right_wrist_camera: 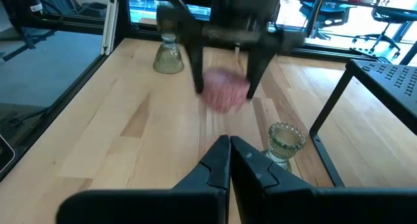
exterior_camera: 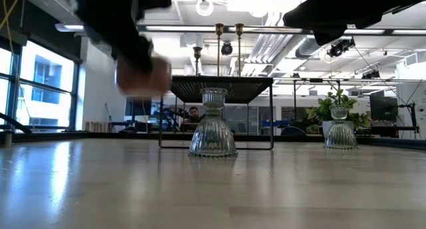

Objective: Pick & Place candle stick holders
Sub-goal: Put the pink scented candle on the shelf

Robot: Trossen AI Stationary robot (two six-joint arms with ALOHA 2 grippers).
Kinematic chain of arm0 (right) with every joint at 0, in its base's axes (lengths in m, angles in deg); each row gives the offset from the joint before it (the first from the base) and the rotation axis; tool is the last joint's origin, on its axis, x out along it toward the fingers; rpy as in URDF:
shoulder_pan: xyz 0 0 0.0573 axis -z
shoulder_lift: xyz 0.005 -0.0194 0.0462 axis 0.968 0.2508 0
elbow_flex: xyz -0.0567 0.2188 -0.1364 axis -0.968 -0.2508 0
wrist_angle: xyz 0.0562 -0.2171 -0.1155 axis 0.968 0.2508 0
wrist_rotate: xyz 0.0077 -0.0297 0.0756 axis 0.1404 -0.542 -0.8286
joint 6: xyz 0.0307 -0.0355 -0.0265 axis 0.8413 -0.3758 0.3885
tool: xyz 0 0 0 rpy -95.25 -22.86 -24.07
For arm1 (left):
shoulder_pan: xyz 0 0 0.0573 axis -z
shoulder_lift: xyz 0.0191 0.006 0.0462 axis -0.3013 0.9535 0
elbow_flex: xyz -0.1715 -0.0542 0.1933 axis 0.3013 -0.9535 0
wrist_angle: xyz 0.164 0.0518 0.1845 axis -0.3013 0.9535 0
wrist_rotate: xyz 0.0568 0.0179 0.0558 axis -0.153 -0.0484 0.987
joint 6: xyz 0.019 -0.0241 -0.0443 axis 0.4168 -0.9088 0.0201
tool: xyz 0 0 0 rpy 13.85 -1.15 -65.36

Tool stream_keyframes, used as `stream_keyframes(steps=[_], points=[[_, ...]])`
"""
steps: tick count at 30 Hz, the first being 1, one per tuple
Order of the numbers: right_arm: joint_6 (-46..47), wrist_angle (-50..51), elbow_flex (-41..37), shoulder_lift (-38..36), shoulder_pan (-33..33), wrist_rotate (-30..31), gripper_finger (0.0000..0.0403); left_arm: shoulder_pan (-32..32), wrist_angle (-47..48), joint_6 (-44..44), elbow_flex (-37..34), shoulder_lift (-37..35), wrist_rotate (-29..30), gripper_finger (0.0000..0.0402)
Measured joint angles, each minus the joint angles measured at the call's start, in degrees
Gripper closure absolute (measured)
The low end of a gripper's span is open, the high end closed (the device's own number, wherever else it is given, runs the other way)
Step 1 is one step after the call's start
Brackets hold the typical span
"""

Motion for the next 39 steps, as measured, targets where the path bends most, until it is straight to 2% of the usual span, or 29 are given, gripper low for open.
stream_keyframes(steps=[3,5,8,10,14,20,24,26,31,39], points=[[0.0,0.0,0.0,0.0,0.0,-0.2,0.0401,0.0,6.2,0.5,4.8,-3.4,3.0,0.0106],[0.0,0.0,0.0,0.0,0.0,-0.2,0.0401,-0.3,11.9,1.3,8.4,-5.3,7.4,0.0109],[0.0,-0.2,0.0,0.0,0.0,-0.8,0.0402,-3.0,19.6,3.8,14.9,-5.9,12.4,0.0109],[0.0,-0.2,0.0,0.0,0.0,-0.8,0.0401,-6.5,23.9,5.8,18.4,-6.1,13.2,0.0109],[0.0,-0.2,0.0,0.0,0.0,-0.9,0.0402,-15.8,25.3,10.8,22.0,-6.2,10.2,0.011],[0.0,0.0,0.0,0.0,0.0,-0.9,0.0402,-31.2,24.1,16.9,22.8,-5.7,3.7,0.011],[-0.4,0.0,0.0,0.0,0.0,-1.1,0.0401,-38.9,22.1,19.4,22.8,-3.6,-1.1,0.011],[-0.4,0.0,0.0,0.0,-0.1,-1.1,0.0401,-41.6,20.4,20.1,22.8,-2.3,-3.7,0.011],[-0.4,0.0,0.0,0.0,-0.1,-1.2,0.0401,-46.0,19.2,21.4,22.8,0.6,-4.9,0.011],[-0.4,0.0,0.0,0.0,-0.1,-1.2,0.0401,-48.2,15.7,22.3,22.8,4.1,-5.3,0.011]])
